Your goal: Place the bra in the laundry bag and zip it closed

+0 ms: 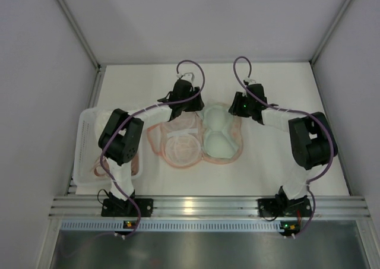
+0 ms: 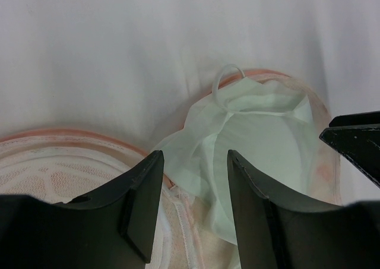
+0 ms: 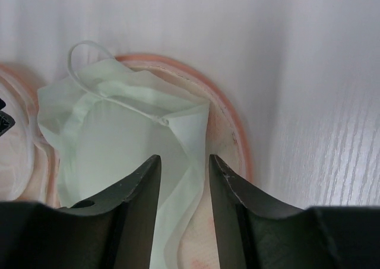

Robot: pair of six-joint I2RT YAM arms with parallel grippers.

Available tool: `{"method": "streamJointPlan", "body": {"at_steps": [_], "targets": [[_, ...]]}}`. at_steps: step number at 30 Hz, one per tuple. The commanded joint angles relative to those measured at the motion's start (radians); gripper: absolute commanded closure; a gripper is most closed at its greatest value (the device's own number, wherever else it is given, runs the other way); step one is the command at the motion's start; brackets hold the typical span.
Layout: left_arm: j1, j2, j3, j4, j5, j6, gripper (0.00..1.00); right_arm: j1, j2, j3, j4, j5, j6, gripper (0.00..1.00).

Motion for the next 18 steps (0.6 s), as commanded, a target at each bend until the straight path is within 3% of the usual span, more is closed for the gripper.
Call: {"method": "streamJointPlan", "body": {"at_steps": [1,13,16,18], "targets": [[0.000,0.017,0.028,0.058,0.016,0.019,0.47,0.016,0.042,0.040,0.031,0.029,-0.028,0.62],[-0.002,0.029,0.035,0.056,0.031,0.025,0.46,0.036,0.053,0.015,0.021,0.054,-0.053,0.61],[0.000,0.031,0.035,0.056,0.034,0.027,0.46,0.039,0.092,0.046,0.014,0.066,-0.062,0.73],[0.000,0.025,0.034,0.056,0.030,0.028,0.46,0.039,0.105,0.071,-0.012,0.088,-0.067,0.94]]}}
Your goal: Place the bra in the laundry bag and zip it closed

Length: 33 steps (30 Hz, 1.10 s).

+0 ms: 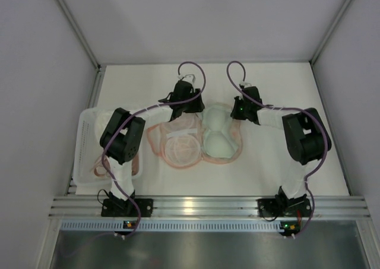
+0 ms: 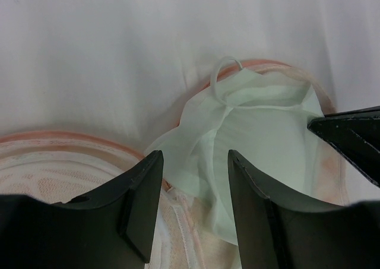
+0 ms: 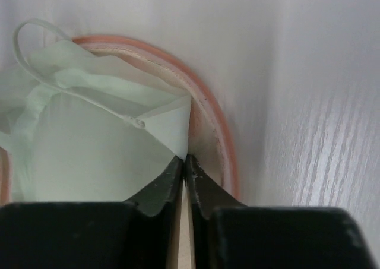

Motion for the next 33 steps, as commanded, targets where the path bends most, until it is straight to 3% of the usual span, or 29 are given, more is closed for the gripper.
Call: {"method": "streamJointPlan", "body": {"at_steps": [1,6,10,14,23,29,33], "targets": [[0.000,0.006,0.030,0.056,0.006,0.019,0.46,0.017,0.025,0.065,-0.017,0.050,-0.021,1.00],[-0.002,0.000,0.033,0.056,-0.011,0.023,0.46,0.020,-0.131,-0.036,0.058,-0.040,0.025,1.00],[0.000,0.019,0.048,0.058,-0.015,0.015,0.46,0.024,-0.248,-0.156,0.216,-0.151,0.097,1.00],[-0.002,0.028,0.056,0.085,0.003,0.004,0.46,0.026,-0.300,-0.234,0.381,-0.255,0.140,1.00],[-0.002,0.026,0.051,0.101,0.067,-0.023,0.48,0.026,-0.409,-0.307,0.500,-0.354,0.158,1.00],[0.007,0.045,0.004,0.194,0.210,-0.071,0.46,0.026,-0.515,-0.464,0.684,-0.387,0.154,1.00],[0.009,0.045,-0.030,0.280,0.311,-0.057,0.39,0.026,-0.516,-0.511,0.712,-0.420,0.138,1.00]]}}
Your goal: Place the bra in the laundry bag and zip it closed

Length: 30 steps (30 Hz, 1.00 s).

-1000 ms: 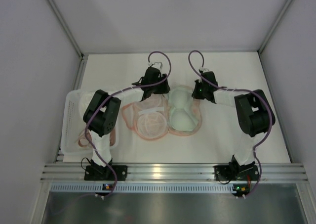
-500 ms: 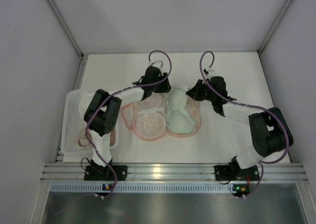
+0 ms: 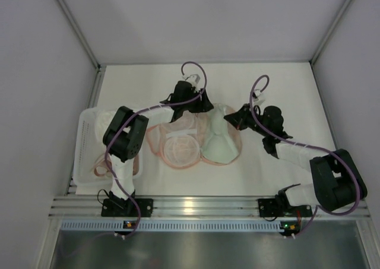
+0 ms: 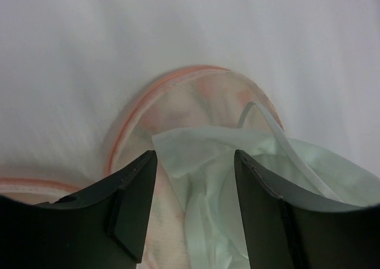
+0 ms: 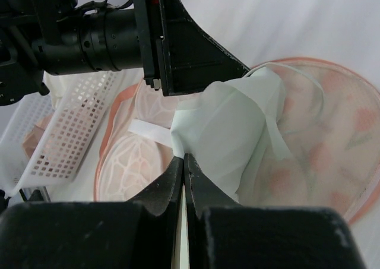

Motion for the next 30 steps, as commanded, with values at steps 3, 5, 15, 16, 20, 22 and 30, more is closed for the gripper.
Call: {"method": "streamJointPlan", "body": {"at_steps": [3,5,15,16,20,22,30], "targets": [[0.007,-0.016,-0.028,0.104,0.010,0.008,0.38,0.017,0.013,-0.008,0.125,-0.072,-0.021,1.00],[0.016,-0.019,-0.007,0.009,-0.109,0.008,0.39,0.015,0.021,-0.008,0.132,-0.082,-0.021,1.00],[-0.001,0.003,0.036,-0.116,-0.307,0.010,0.50,0.015,0.035,0.004,0.022,-0.023,-0.109,1.00],[-0.009,0.005,0.038,-0.116,-0.296,0.014,0.51,0.015,0.038,0.007,0.022,-0.029,-0.107,1.00],[-0.050,-0.003,0.046,-0.116,-0.276,0.031,0.52,0.015,0.084,0.027,0.050,-0.098,-0.112,1.00],[-0.067,-0.025,0.032,-0.117,-0.291,0.034,0.52,0.012,0.101,0.039,0.045,-0.102,-0.121,1.00],[-0.067,-0.220,-0.109,-0.157,-0.395,0.030,0.51,-0.063,0.158,0.133,-0.136,-0.043,-0.242,1.00]]}}
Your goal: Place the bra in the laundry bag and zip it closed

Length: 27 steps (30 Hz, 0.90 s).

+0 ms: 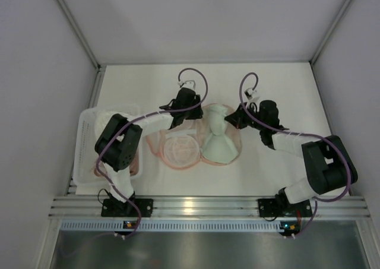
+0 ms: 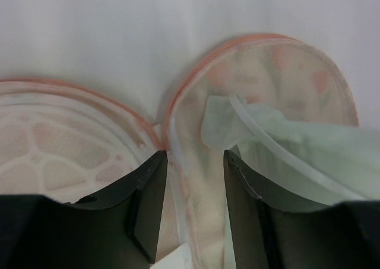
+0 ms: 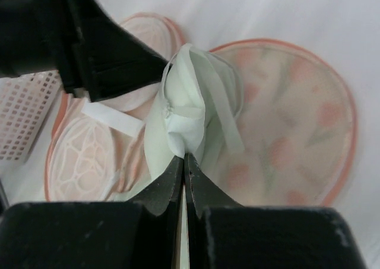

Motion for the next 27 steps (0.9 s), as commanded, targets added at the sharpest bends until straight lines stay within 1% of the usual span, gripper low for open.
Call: {"method": "streamJointPlan", "body": {"at_steps": [1,3,6,10,14,16,20,23,27], "targets": [[0.007,-0.137,-0.043,0.006,-0.068,0.016,0.51,-0.038,0.020,0.074,-0.072,0.038,-0.106,1.00],[0.009,-0.151,-0.051,0.003,-0.066,0.019,0.51,-0.047,0.033,0.092,-0.126,0.082,-0.133,1.00],[0.009,-0.162,-0.059,-0.007,-0.049,0.009,0.51,-0.064,0.057,0.111,-0.149,0.116,-0.144,1.00],[0.001,-0.160,-0.057,-0.007,0.041,0.004,0.51,-0.078,0.098,0.137,-0.172,0.119,-0.139,1.00],[-0.049,-0.107,-0.036,-0.007,0.037,0.022,0.52,-0.079,0.172,0.207,-0.238,0.141,-0.148,1.00],[-0.071,-0.076,-0.028,-0.005,0.050,0.004,0.53,-0.079,0.180,0.215,-0.247,0.142,-0.151,1.00],[-0.072,-0.021,-0.005,0.030,0.089,-0.022,0.55,-0.079,0.171,0.204,-0.240,0.139,-0.151,1.00],[-0.072,0.019,0.016,0.039,0.069,-0.033,0.55,-0.081,0.166,0.200,-0.237,0.139,-0.150,1.00],[-0.066,0.025,0.023,0.043,0.020,-0.047,0.55,-0.078,0.165,0.187,-0.229,0.139,-0.151,1.00]]}}
